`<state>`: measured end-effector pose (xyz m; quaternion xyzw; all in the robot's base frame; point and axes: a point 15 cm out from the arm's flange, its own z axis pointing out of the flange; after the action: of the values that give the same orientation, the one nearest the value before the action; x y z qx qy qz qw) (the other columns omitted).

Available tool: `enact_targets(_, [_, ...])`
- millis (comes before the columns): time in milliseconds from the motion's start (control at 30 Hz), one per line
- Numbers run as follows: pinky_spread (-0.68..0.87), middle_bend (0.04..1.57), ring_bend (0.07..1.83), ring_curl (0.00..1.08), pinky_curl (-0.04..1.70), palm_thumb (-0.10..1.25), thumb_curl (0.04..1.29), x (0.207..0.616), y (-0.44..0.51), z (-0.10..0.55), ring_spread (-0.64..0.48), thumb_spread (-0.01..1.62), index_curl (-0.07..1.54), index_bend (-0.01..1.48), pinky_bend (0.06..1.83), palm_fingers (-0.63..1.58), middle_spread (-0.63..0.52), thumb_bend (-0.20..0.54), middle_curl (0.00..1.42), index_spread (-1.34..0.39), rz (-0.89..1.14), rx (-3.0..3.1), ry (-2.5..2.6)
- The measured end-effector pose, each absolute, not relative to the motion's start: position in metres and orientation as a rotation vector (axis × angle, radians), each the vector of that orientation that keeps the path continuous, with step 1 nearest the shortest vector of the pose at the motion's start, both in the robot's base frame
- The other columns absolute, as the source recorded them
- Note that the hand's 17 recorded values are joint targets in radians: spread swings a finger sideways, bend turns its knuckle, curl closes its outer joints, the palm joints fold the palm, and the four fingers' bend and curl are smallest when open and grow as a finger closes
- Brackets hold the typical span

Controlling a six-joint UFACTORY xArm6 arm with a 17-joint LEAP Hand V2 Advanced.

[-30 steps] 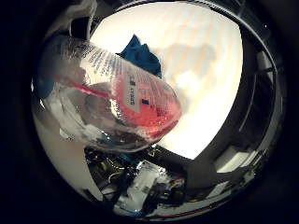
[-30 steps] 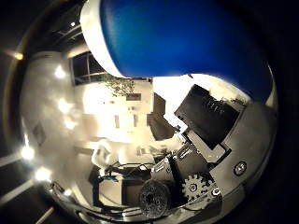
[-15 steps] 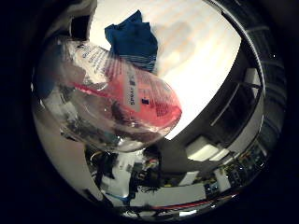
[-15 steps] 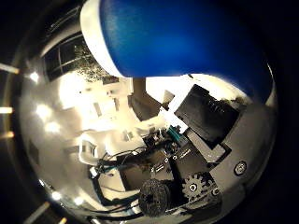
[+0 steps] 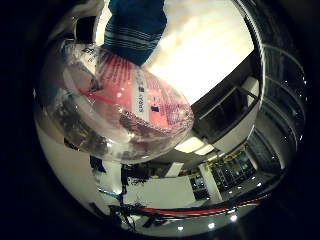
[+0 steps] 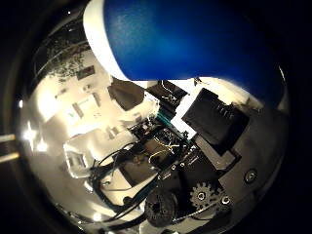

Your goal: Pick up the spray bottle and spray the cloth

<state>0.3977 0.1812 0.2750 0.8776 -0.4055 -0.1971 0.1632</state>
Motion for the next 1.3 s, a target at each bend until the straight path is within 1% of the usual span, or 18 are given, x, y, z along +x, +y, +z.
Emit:
enact_targets(100, [-0.23,1.32,1.46,0.55,1.17,1.01,0.77,0.402,0.187,0.269,-0.15,1.03,0.68,1.13,1.04,1.23,-0.08,-0.012,0.55,-0.21,-0.499,2.480,-1.114])
enact_targets(267, [-0.23,1.32,1.46,0.55,1.17,1.01,0.77,0.396,0.198,0.251,-0.15,1.03,0.68,1.13,1.04,1.23,-0.08,-0.012,0.55,-0.21,-0.472,2.427,-1.059])
enact_targets(633, [-0.23,1.33,1.46,0.56,1.17,1.01,0.77,0.387,0.209,0.208,-0.15,1.03,0.69,1.14,1.04,1.22,-0.08,-0.012,0.56,-0.21,-0.504,2.345,-1.005])
enact_targets(1300, [-0.23,1.34,1.46,0.56,1.17,1.01,0.77,0.388,0.206,0.205,-0.15,1.03,0.69,1.13,1.04,1.22,-0.08,-0.012,0.56,-0.21,-0.471,2.317,-1.013])
